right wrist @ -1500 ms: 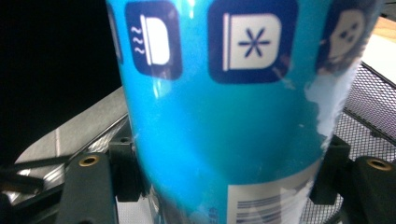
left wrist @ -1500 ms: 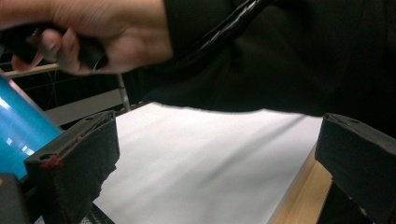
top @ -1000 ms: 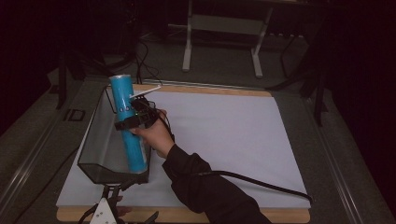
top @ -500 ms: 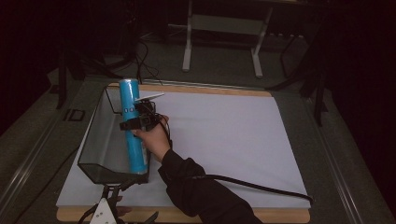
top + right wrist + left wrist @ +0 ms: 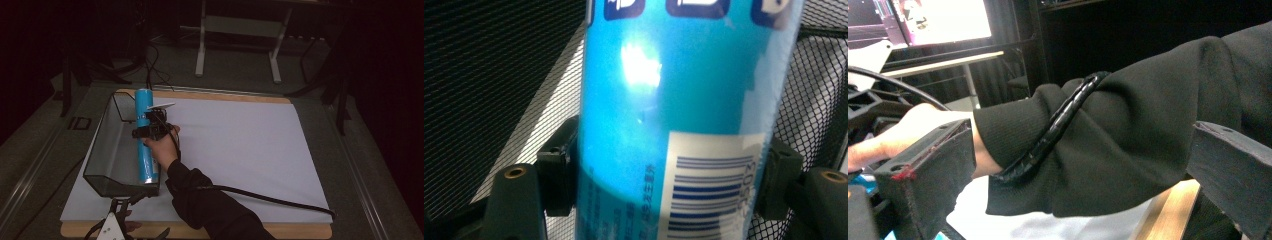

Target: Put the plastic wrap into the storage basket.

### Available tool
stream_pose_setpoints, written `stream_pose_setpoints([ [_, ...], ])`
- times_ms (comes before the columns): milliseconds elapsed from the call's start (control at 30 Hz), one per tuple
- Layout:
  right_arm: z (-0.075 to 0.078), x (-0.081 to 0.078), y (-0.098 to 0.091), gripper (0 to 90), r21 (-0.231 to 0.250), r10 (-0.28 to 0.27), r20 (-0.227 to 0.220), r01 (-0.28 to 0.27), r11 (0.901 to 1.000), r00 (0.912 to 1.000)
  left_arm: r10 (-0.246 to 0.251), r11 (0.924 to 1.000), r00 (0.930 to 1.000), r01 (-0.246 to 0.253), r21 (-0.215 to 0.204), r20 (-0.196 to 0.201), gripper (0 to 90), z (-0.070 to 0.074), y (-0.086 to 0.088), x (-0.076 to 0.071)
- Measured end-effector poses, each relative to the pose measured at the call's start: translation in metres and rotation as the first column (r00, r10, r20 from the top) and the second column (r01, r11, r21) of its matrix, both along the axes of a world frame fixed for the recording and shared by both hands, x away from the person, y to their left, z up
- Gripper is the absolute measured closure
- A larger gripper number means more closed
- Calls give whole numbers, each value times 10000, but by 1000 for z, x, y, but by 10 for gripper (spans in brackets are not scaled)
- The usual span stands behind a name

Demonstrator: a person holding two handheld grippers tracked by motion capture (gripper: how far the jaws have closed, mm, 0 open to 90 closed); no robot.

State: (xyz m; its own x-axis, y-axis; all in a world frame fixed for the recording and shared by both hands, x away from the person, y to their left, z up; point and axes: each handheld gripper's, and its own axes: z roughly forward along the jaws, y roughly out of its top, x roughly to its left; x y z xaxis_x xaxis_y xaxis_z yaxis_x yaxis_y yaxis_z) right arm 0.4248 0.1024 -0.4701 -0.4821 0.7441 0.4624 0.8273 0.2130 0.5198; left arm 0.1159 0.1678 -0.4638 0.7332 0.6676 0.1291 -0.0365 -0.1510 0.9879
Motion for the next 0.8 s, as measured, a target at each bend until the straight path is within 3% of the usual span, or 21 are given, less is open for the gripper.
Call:
stream_pose_setpoints([
  [67,-3,1,1,295,-83,-193,-77,192,9998,9998,-24,10000,10000,24,-47,-19,7,0,1,0],
  [367,-8,1,3,281,-271,-60,-9,60,9996,10000,-77,10000,10000,77,-33,-55,7,0,0,1],
  [567,-6,4,3,248,-574,553,345,-533,9969,9979,-97,10000,9999,97,-14,-85,7,0,0,1],
  [633,-5,3,2,231,-843,923,733,-861,9927,9930,-101,9999,9999,101,-20,-102,7,0,0,1],
  [700,-4,4,2,222,-904,989,758,-919,9917,9922,-106,9999,9999,105,-15,-101,7,0,0,1],
  [733,-3,4,0,165,-1030,1082,857,-993,9897,9904,-103,9999,9999,103,-7,-100,7,0,0,1],
  [800,2,3,-2,154,-1173,1091,1288,-942,9886,9856,-108,9999,9999,108,1,-96,7,0,0,1],
])
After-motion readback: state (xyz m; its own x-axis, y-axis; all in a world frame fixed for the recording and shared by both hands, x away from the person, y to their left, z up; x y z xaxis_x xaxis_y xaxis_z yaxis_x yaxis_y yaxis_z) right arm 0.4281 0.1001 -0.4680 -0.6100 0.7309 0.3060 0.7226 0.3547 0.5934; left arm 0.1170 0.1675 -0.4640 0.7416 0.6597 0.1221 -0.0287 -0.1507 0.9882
